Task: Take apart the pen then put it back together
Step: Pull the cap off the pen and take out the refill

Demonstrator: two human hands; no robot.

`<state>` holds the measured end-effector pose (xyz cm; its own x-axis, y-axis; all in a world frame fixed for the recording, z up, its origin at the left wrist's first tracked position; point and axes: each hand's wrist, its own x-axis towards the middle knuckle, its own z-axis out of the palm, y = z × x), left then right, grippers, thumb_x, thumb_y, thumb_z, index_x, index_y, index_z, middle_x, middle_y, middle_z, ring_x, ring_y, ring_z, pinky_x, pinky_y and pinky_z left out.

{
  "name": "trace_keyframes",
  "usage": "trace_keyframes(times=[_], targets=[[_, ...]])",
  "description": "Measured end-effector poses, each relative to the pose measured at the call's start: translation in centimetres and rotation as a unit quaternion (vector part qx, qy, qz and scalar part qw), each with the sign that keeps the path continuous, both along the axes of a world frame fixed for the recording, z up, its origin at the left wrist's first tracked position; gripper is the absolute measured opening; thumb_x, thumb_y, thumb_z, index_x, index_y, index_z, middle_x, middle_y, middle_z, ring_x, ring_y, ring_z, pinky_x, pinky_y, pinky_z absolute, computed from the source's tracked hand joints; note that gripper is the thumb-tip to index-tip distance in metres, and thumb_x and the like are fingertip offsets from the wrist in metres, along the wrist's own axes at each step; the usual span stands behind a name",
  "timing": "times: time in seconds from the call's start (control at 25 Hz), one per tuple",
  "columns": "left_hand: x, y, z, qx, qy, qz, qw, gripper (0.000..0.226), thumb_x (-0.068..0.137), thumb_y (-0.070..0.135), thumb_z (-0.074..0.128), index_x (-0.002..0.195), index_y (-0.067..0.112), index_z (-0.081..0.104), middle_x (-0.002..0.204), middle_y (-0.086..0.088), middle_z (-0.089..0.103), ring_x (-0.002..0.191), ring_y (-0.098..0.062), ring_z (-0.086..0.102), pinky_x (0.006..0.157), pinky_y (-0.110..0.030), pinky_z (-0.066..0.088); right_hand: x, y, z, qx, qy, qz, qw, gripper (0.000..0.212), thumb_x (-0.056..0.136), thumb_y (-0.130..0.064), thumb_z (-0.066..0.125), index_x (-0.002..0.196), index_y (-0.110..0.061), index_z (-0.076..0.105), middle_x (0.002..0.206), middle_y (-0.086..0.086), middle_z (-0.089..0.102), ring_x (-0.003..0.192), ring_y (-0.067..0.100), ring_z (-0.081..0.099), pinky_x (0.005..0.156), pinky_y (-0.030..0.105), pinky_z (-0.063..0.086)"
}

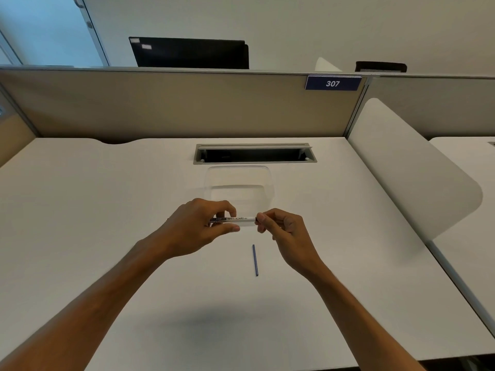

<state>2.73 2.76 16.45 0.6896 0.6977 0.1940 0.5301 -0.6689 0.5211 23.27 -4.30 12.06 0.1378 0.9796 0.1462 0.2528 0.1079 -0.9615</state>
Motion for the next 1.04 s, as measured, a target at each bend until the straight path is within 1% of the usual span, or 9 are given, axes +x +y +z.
trace_keyframes(times=[0.16,0.28,0.36,0.48,0.64,0.76,0.84,0.92,1.04], targets=[[0.15,0.15,-0.01,0.008,-0.004,0.004,1.0,0.031,0.083,0.045,0.055,0.1,0.023,0.067,0.071,0.013,0.058,0.061,-0.007,0.052,0.056,-0.017,0.037,0.35,-0.04,-0.21,-0.001,-0.008,0.005,1.0,0.015,0.091,-0.03,0.063,0.091,-0.018,0.072,0.079,-0.009,0.071,0.08,0.004,0.065,0.073,0.016,0.049],[0.21,0.21,-0.11,0.031,-0.009,-0.005,0.999,0.035,0.085,0.044,0.053,0.105,0.02,0.069,0.084,0.005,0.07,0.068,-0.009,0.059,0.059,-0.022,0.045,0.63,-0.03,-0.33,0.012,-0.012,-0.002,1.0,0.008,0.09,-0.024,0.067,0.095,-0.019,0.072,0.087,-0.009,0.072,0.086,0.007,0.066,0.075,0.021,0.052],[0.23,0.16,-0.18,0.056,-0.008,-0.008,0.998,0.033,0.087,0.042,0.055,0.106,0.019,0.07,0.091,0.003,0.072,0.073,-0.011,0.062,0.062,-0.027,0.051,0.38,0.06,-0.36,0.013,-0.018,-0.025,0.999,0.011,0.09,-0.03,0.066,0.093,-0.02,0.071,0.086,-0.008,0.072,0.085,0.009,0.067,0.073,0.02,0.052],[0.19,0.06,-0.12,0.086,-0.012,-0.009,0.996,0.035,0.087,0.045,0.053,0.104,0.02,0.07,0.092,0.005,0.073,0.073,-0.01,0.063,0.061,-0.032,0.053,-0.07,0.25,-0.19,0.015,-0.03,-0.038,0.999,0.029,0.092,-0.041,0.056,0.084,-0.018,0.071,0.075,-0.006,0.071,0.076,0.007,0.066,0.072,0.015,0.05],[-0.1,0.12,-0.09,0.085,-0.012,-0.005,0.996,0.038,0.085,0.045,0.05,0.105,0.02,0.07,0.094,0.006,0.073,0.075,-0.009,0.062,0.061,-0.033,0.053,0.03,0.1,0.1,0.001,-0.017,-0.009,1.0,0.033,0.091,-0.042,0.057,0.08,-0.014,0.073,0.071,-0.004,0.071,0.073,0.007,0.066,0.076,0.028,0.052],[-0.33,0.31,-0.11,0.077,-0.012,-0.004,0.997,0.039,0.085,0.046,0.051,0.105,0.02,0.071,0.095,0.005,0.073,0.076,-0.007,0.061,0.062,-0.032,0.053,0.13,0.0,0.22,-0.006,-0.027,-0.001,1.0,0.025,0.092,-0.036,0.061,0.084,-0.016,0.073,0.076,-0.005,0.072,0.079,0.007,0.066,0.081,0.039,0.053],[-0.37,0.41,-0.08,0.07,-0.011,-0.001,0.998,0.04,0.085,0.046,0.049,0.106,0.02,0.071,0.097,0.005,0.073,0.077,-0.009,0.062,0.064,-0.035,0.054,0.17,-0.05,0.38,-0.008,-0.026,-0.001,1.0,0.019,0.092,-0.033,0.063,0.087,-0.017,0.073,0.079,-0.005,0.074,0.083,0.009,0.067,0.083,0.042,0.053],[-0.35,0.42,-0.05,0.066,-0.01,0.002,0.998,0.041,0.085,0.047,0.049,0.107,0.02,0.071,0.098,0.005,0.073,0.079,-0.011,0.063,0.066,-0.038,0.055,0.27,-0.07,0.47,-0.004,-0.029,-0.001,1.0,0.015,0.092,-0.029,0.064,0.088,-0.018,0.073,0.081,-0.004,0.074,0.085,0.011,0.067,0.082,0.042,0.054],[-0.31,0.43,-0.16,0.061,-0.007,0.004,0.998,0.041,0.085,0.048,0.048,0.106,0.021,0.071,0.096,0.007,0.073,0.078,-0.011,0.062,0.065,-0.04,0.054,0.51,-0.19,0.58,0.001,-0.023,-0.002,1.0,0.01,0.09,-0.026,0.067,0.091,-0.019,0.074,0.085,-0.006,0.074,0.087,0.009,0.067,0.077,0.033,0.052]])
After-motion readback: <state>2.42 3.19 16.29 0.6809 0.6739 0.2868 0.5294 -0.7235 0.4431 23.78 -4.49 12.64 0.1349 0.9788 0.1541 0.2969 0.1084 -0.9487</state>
